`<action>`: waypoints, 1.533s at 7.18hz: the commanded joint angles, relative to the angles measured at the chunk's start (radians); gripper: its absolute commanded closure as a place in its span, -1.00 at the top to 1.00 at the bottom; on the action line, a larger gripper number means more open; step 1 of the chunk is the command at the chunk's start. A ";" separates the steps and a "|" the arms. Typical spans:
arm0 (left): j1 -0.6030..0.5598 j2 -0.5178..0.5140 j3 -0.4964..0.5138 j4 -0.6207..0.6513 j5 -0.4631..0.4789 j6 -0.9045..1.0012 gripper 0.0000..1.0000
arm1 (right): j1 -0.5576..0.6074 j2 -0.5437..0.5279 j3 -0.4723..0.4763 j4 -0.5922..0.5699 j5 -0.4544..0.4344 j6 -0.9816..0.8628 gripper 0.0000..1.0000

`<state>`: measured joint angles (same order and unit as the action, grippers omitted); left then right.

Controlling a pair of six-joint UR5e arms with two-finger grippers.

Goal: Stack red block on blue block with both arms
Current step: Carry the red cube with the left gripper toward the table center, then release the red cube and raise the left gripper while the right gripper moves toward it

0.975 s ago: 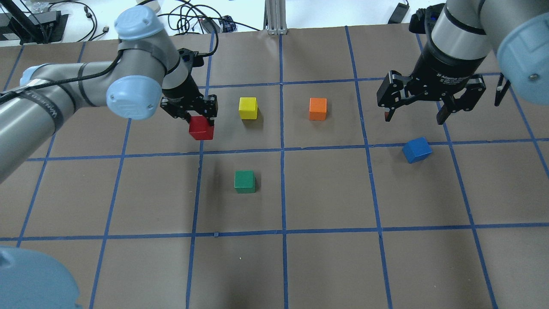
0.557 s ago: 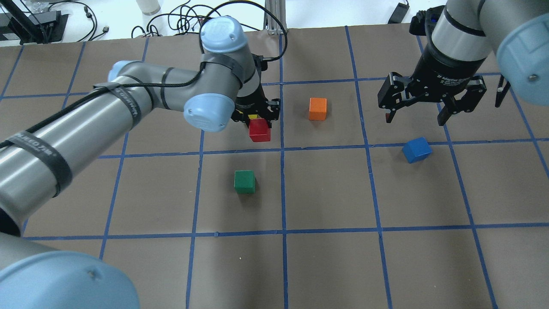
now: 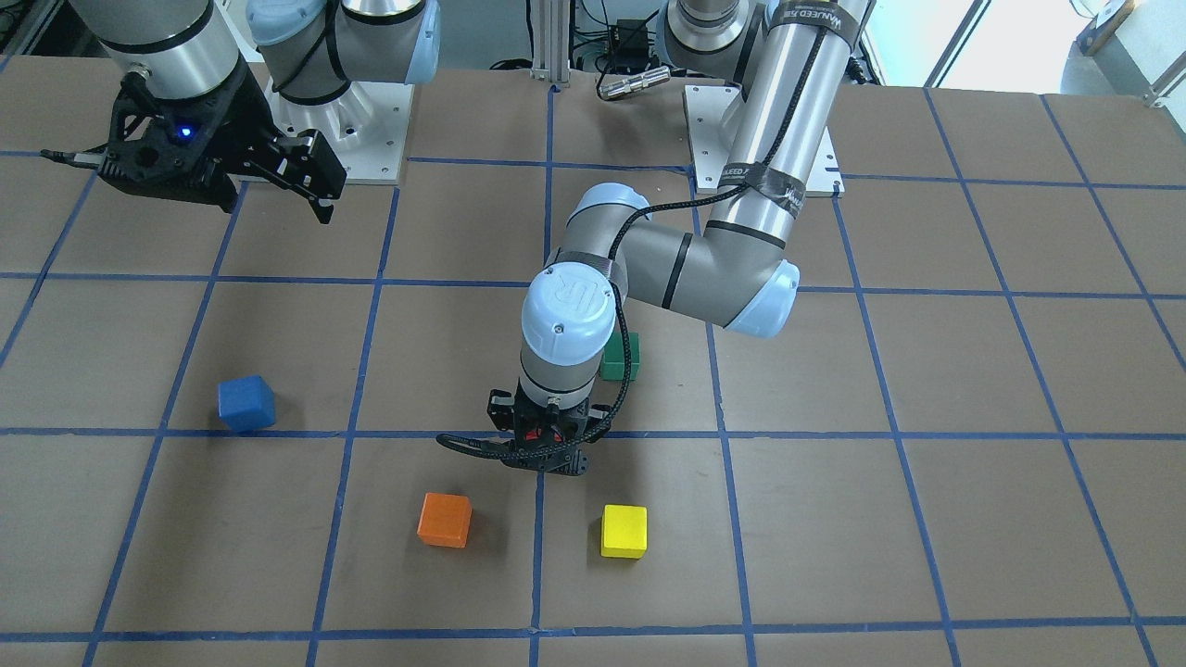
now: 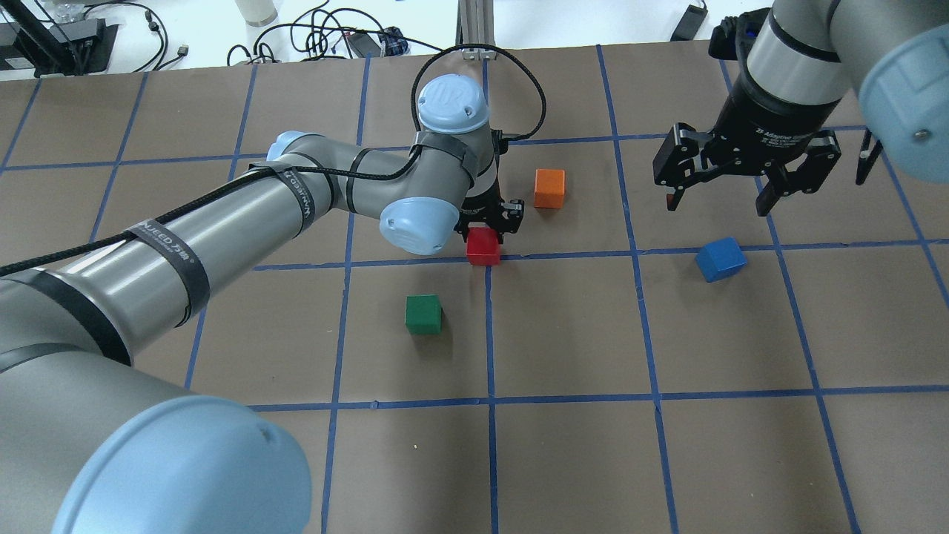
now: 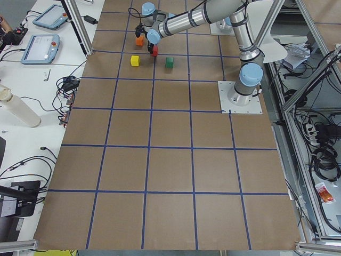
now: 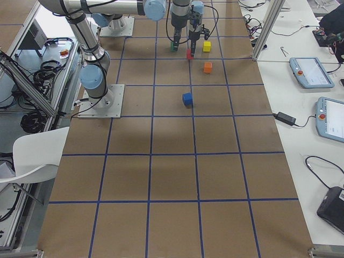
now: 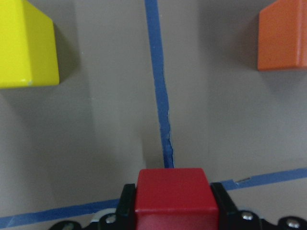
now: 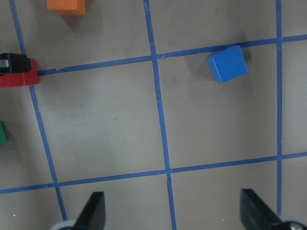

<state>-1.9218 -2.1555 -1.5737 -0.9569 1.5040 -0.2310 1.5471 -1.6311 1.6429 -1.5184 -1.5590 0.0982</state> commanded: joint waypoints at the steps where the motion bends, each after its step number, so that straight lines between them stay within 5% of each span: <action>1: 0.030 0.043 0.033 -0.061 -0.004 0.012 1.00 | 0.001 0.000 0.002 -0.002 -0.001 0.000 1.00; 6: 0.430 0.411 0.146 -0.670 0.027 0.548 1.00 | 0.002 0.074 0.009 0.003 0.016 0.003 1.00; 7: 0.422 0.490 0.143 -0.689 0.030 0.542 1.00 | 0.010 0.104 0.003 -0.012 0.017 0.011 1.00; 9: 0.394 0.513 0.100 -0.657 0.031 0.386 1.00 | 0.063 0.190 0.003 -0.300 0.043 0.024 1.00; 11: 0.356 0.531 0.084 -0.657 0.048 0.332 1.00 | 0.192 0.246 0.000 -0.353 0.040 0.152 1.00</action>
<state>-1.5459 -1.6387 -1.4788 -1.6158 1.5393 0.1333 1.6670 -1.4212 1.6441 -1.8186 -1.5195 0.1697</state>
